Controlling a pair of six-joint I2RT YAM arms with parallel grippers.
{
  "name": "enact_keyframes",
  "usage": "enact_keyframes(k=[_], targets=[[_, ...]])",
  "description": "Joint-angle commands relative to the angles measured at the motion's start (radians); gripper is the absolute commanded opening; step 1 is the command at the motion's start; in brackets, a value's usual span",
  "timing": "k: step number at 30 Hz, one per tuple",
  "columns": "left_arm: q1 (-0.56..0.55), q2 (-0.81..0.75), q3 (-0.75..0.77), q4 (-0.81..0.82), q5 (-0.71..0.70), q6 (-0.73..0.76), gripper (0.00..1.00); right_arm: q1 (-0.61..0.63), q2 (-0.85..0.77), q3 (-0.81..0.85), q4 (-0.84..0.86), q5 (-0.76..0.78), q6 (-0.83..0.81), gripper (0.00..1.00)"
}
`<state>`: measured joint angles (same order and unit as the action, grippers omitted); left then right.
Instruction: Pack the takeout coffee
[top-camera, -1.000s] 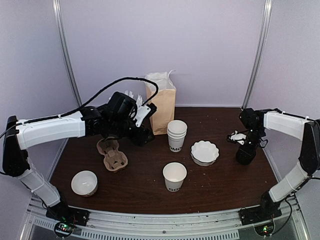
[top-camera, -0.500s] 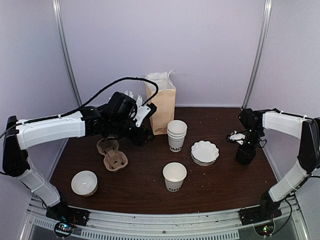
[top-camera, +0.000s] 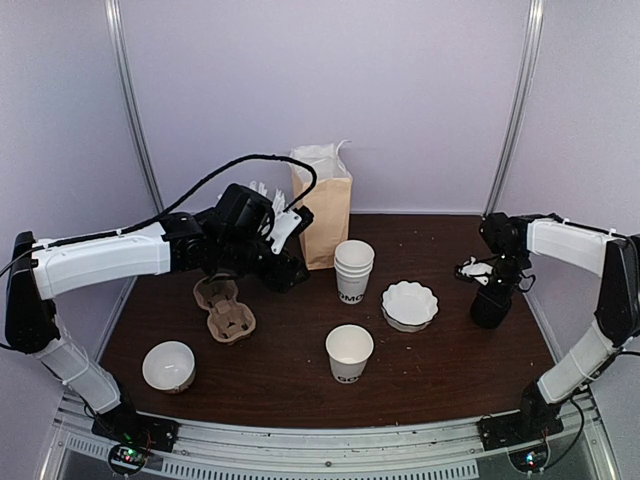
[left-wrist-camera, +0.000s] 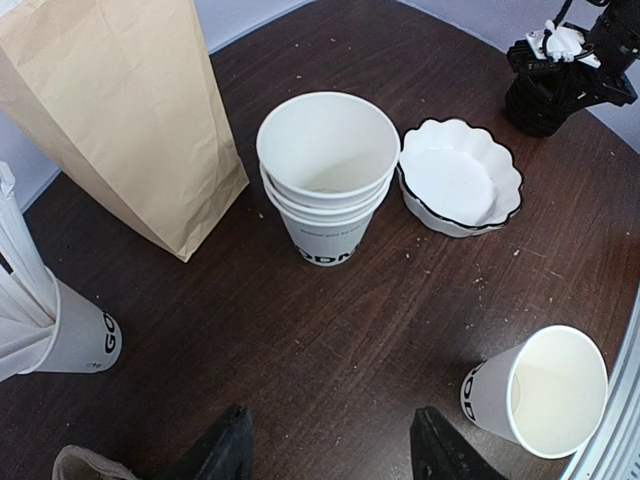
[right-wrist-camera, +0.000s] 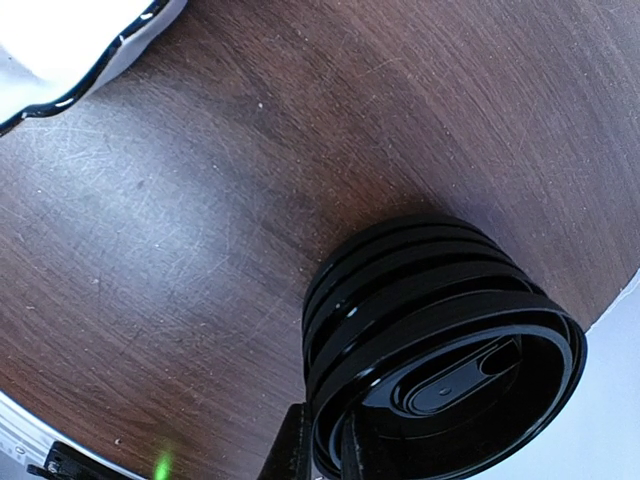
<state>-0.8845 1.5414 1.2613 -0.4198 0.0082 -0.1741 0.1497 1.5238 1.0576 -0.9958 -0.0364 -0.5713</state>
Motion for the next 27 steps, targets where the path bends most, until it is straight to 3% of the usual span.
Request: enact_keyframes(k=[1, 23, 27], targets=[[0.005, -0.005, 0.006, 0.030, 0.018, -0.005, 0.57, -0.009, -0.050, 0.042, -0.065, -0.031, 0.018, 0.09], [0.004, -0.007, 0.006, 0.032, 0.031, -0.006, 0.57, -0.019, -0.095, 0.092, -0.129, -0.049, 0.031, 0.07], [0.001, -0.039, -0.048, 0.135, 0.068, -0.001, 0.58, -0.019, -0.167, 0.131, -0.171, -0.189, 0.044, 0.06]])
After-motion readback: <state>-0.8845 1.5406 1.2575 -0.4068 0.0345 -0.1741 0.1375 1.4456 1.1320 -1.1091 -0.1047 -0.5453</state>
